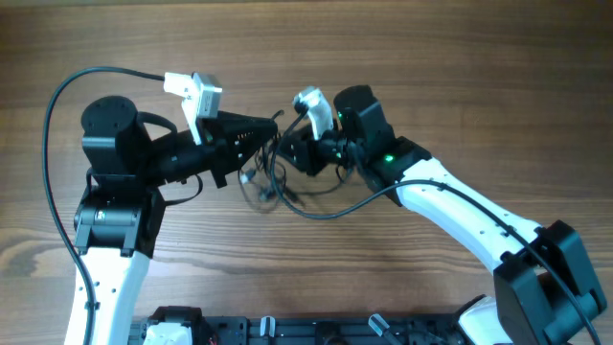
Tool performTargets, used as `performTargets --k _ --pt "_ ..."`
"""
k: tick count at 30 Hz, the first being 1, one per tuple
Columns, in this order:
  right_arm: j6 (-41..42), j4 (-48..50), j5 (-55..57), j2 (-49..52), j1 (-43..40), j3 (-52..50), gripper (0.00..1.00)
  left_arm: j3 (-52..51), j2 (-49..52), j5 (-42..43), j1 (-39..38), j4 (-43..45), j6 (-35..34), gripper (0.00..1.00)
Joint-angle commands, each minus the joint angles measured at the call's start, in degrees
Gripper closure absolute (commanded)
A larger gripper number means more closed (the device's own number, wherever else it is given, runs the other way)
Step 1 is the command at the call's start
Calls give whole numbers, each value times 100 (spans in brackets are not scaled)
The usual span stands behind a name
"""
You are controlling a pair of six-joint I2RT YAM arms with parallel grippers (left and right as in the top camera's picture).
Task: Untangle cables
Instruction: 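Bring both grippers back together and grasp the cable bundle, then pull the cable apart with both grippers in opposite directions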
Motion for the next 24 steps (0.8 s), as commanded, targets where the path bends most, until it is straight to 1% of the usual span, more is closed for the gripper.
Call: performTargets --k 1,3,5,6,7,9,10,11,13,14,15,16,18,21,24 --pt "262 573 -310 81 2 24 64 11 -76 487 17 55 85 96" --pt "299 695 -573 81 33 24 64 11 -76 487 17 59 85 96" --pt "581 693 -365 85 52 24 65 11 -76 566 17 101 85 96" --pt "874 748 -232 105 66 24 64 11 -76 664 15 151 85 96" --pt "1252 892 -179 146 79 24 58 11 -76 763 11 195 81 96" --pt "1792 1086 0 251 114 24 57 11 -76 979 11 299 63 96" --pt "2057 1145 164 310 138 24 60 11 -76 1047 13 330 61 96" --pt "2312 1143 437 409 160 24 74 11 -76 1163 13 409 33 96" --pt "2658 876 1161 584 81 24 96 11 -85 1412 44 763 -289 96" --pt "2785 732 1394 610 7 24 96 11 -101 1517 72 879 -393 96" --pt "3110 389 1770 614 -212 24 96 11 -140 1690 166 1043 -549 96" --pt "3289 144 1899 612 -422 24 96 11 -190 1827 269 1106 -597 96" --pt "3432 -345 1775 612 -979 24 96 11 -330 2037 612 1095 -605 96" --pt "3141 -1034 1438 603 -1829 24 96 11 -516 2223 1237 1095 -660 96" --pt "2599 -1569 986 603 -2675 24 96 11 -647 2223 1818 1051 -717 96"
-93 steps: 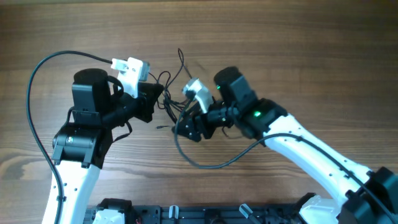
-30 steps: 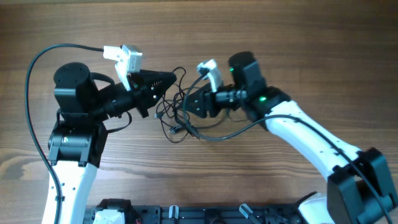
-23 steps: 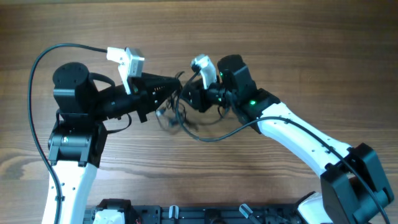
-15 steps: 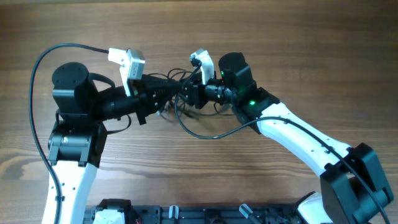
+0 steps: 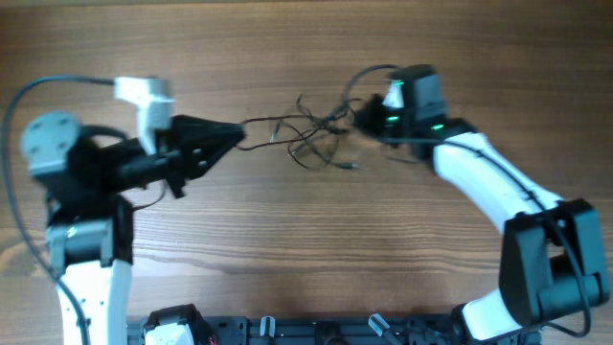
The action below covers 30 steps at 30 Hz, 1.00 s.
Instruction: Untangle cables
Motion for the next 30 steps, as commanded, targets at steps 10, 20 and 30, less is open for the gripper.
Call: performTargets --k 10,20,30 --pt "-1480 -848 -994 164 -1886 -26 30 83 -387 487 1141 -74 -140 96" --pt "-3230 -577 -4026 2 -1287 -26 1 83 -109 -2041 680 -640 -1663 96" --pt "-1469 1209 -2830 2 1215 -26 0 83 -57 -2472 -186 199 -2079 96"
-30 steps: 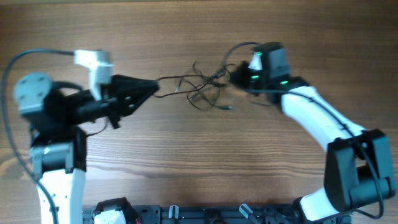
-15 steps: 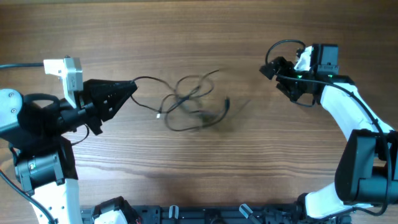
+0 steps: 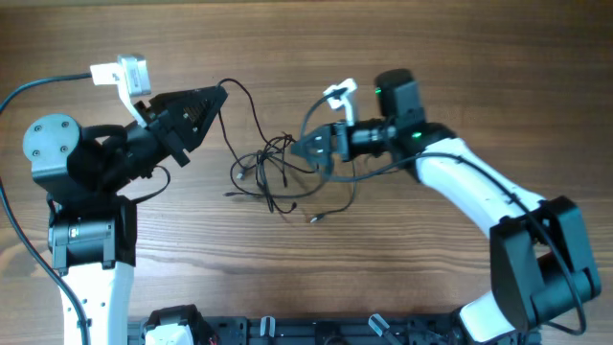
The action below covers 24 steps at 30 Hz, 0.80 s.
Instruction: Untangle cables
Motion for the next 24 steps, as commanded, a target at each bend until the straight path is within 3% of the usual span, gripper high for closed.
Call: performTargets --k 1,6,10,13,19,22,24 --pt "1176 466 1154 -52 542 17 0 72 -31 -197 -31 157 -673 96" --pt "1945 535 4015 24 1381 17 0 72 -48 -188 -31 802 -2116 96" --pt "2468 527 4946 289 1670 17 0 72 -85 376 -31 1937 -2586 96" --pt "3132 -13 5681 343 1222 17 2 72 -199 802 -13 2704 -2865 96" --pt "3005 -1711 5670 332 -763 17 7 72 -741 885 619 2780 -2857 96" --pt "2055 -2052 5132 332 -1803 17 12 72 -909 903 1064 2776 -2855 96" --pt "885 -1941 3469 328 -2330 17 13 72 -911 901 1241 2605 -2855 96"
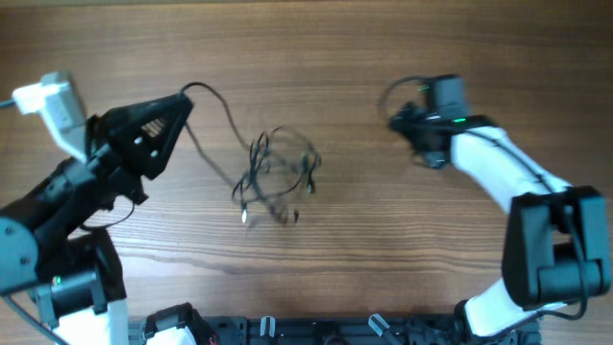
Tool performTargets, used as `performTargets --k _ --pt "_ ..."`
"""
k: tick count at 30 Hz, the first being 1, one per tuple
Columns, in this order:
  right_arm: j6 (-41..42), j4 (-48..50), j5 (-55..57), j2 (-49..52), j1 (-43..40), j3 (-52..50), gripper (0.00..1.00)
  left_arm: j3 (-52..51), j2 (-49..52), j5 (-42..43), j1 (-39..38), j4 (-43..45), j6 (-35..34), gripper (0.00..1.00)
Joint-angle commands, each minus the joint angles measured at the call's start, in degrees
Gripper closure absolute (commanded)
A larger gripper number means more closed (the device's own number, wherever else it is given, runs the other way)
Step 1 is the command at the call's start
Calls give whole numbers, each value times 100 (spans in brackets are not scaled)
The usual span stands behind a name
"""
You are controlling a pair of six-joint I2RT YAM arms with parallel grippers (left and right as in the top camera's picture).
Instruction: Untangle cables
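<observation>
A tangle of thin black cables [276, 178] lies in a loose bundle on the wooden table, with small plug ends at its lower left. One strand arcs up and left from the bundle to my left gripper [184, 95], which is shut on that cable end at the upper left. My right gripper [397, 121] is well to the right of the bundle, apart from it. No cable leads to it. It is blurred and seen end on, so its jaws do not show.
The wooden table [316, 278] runs across the whole view. A black rail [316, 331] with fittings lies along the near edge. The right arm's own black lead [395, 88] loops above its wrist.
My right gripper was at the right side of the tangle and now sits far to the right, clear of it. My left gripper has shifted left with its strand. The bundle lies more compact.
Both grippers met close together at the tangle in the middle. Then they stood wide apart with the cables stretched between them. Then they were nearer again, the bundle slack. Now only the left holds a strand and the right is away.
</observation>
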Motion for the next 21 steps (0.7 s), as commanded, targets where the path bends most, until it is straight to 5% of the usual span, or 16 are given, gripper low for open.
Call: performTargets --k 1,5,11,17,21 --pt "-1989 149 -2426 63 -634 13 14 81 -35 79 271 -247 -52 96" --pt "-3488 221 -4627 52 -533 13 13 81 101 -201 271 -1178 -52 96" --pt "-4878 278 -6677 -199 264 13 14 81 389 -190 269 -1322 -57 96" --pt "-5263 756 -6660 -396 1119 13 14 81 444 -192 269 -1322 -57 96" --pt "-5322 1283 -5362 -393 1652 13 10 81 444 -192 271 -1320 -57 96"
